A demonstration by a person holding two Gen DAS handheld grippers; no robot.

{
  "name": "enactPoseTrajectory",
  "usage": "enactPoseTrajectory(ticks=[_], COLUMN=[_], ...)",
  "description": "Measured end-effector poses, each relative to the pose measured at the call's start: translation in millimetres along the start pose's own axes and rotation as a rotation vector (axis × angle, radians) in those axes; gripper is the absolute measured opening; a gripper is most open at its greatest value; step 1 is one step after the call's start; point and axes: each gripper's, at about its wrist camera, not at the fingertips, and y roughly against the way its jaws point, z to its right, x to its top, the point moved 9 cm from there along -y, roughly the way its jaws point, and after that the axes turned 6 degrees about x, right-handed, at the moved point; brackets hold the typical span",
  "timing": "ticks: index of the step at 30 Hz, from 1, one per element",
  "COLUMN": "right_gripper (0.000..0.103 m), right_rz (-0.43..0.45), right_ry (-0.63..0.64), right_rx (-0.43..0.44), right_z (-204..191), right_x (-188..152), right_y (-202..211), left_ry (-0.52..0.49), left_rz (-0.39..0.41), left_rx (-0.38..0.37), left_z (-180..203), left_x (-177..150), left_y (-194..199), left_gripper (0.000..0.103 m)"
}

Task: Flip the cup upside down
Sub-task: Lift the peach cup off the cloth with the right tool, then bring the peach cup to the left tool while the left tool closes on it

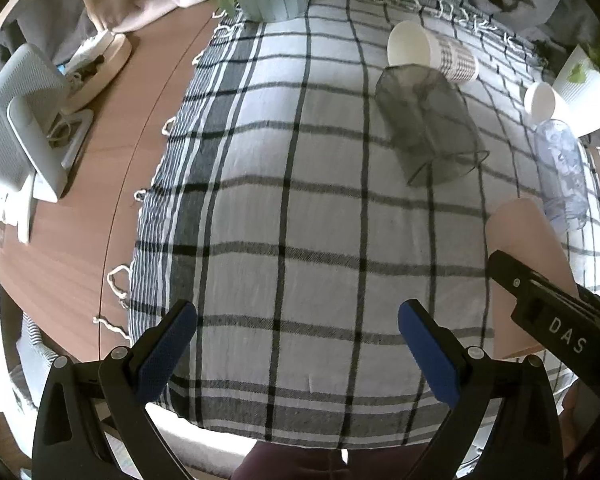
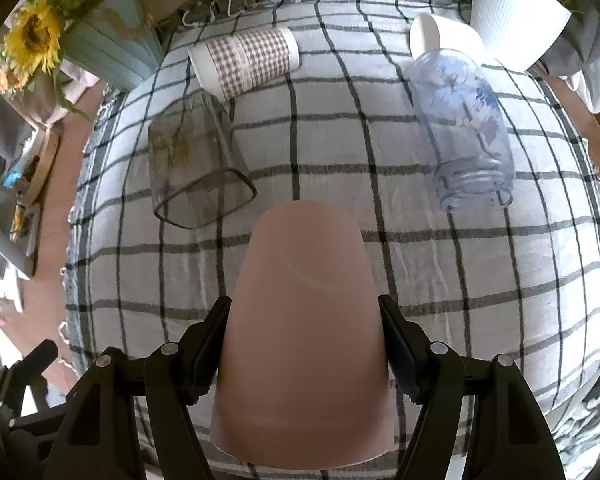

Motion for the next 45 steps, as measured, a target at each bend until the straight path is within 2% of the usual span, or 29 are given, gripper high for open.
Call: enactPoseTrajectory(ticks=[11,21,24,25,33,38,45], right_gripper=[0.071,0.071,0.078,0.082,0.082,0.082,0.082], right_rz=[-0.062,-0.086,-0.087,-0.083,0.006,0.082,0.118], right_ry=[0.005,0.008,-0.003,-0.006,-0.039,-0.072,-0.144], right_rx=[0.004,0.013,0.035,0.040,0.082,0.090,0.072], right_z=[0,4,1,0,6,24,65], right_x=[-17,-29,-23,-19,-7,2,1], right_y=[-24,-23,-23,-22,25,61,82], left_ry=[0.011,0.022,0.026,0.029,0.028,-0.033,-0.126], left_rz=[-0.023,-0.024,-0.015,-0.013,0.026,0.053,0.046], left_rx=[0.025,0.032,0.040,0.046,0.042,-0.010,-0.096], left_z=[-7,-7,-8,-10,-6,25,77], left_x=[-8,-8,-7,-7,1,6,11], left_y=[-8,-8,-6,-5,17,35,46], left_gripper=[0.103,0.103,0.103,0.103,0.103,0.103,0.103])
